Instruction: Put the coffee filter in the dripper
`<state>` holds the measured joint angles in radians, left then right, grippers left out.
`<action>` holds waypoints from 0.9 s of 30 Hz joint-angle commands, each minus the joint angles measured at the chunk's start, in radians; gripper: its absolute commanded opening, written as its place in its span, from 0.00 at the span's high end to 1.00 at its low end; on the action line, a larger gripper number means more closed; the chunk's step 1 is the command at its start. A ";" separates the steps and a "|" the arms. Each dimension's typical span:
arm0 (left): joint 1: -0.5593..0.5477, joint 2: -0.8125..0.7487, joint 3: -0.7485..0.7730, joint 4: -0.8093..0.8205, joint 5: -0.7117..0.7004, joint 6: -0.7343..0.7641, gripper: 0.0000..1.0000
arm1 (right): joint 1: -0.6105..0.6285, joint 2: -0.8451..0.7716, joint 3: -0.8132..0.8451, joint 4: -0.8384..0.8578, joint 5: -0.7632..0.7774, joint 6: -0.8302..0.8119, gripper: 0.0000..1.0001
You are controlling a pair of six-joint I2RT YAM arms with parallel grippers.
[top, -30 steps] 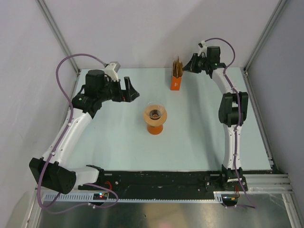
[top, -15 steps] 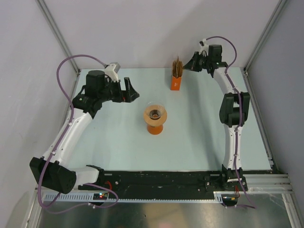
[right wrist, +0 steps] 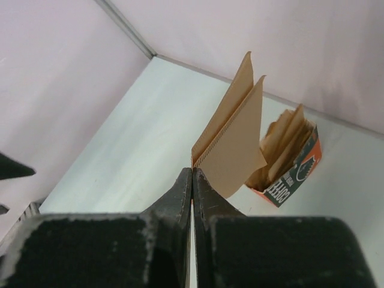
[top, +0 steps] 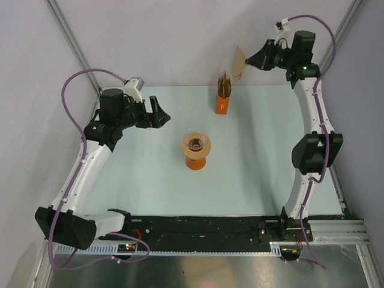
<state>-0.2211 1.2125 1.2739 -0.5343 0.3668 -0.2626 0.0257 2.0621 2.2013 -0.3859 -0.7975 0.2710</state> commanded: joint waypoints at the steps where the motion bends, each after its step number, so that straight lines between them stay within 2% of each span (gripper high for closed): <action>1: 0.011 -0.072 0.048 0.031 0.079 0.068 0.00 | -0.015 -0.140 0.015 -0.125 -0.114 -0.113 1.00; 8: 0.010 -0.122 0.038 0.048 0.208 0.080 0.00 | -0.017 -0.303 -0.091 -0.161 -0.172 -0.127 1.00; 13: 0.006 -0.120 0.034 0.093 0.220 0.063 0.00 | -0.003 -0.290 -0.096 -0.122 -0.184 -0.075 1.00; 17: -0.001 -0.113 -0.018 0.215 0.257 0.117 0.00 | 0.020 -0.287 -0.156 -0.005 -0.274 0.064 1.00; 23: -0.015 -0.020 -0.051 0.349 0.416 0.142 0.02 | 0.056 -0.330 -0.293 0.156 -0.397 0.223 1.00; 27: -0.029 -0.010 -0.127 0.481 0.463 0.163 0.02 | 0.074 -0.375 -0.393 0.334 -0.484 0.395 1.00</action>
<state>-0.2367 1.1999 1.2106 -0.2253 0.7303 -0.1436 0.0807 1.7630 1.8713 -0.2825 -1.1503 0.4591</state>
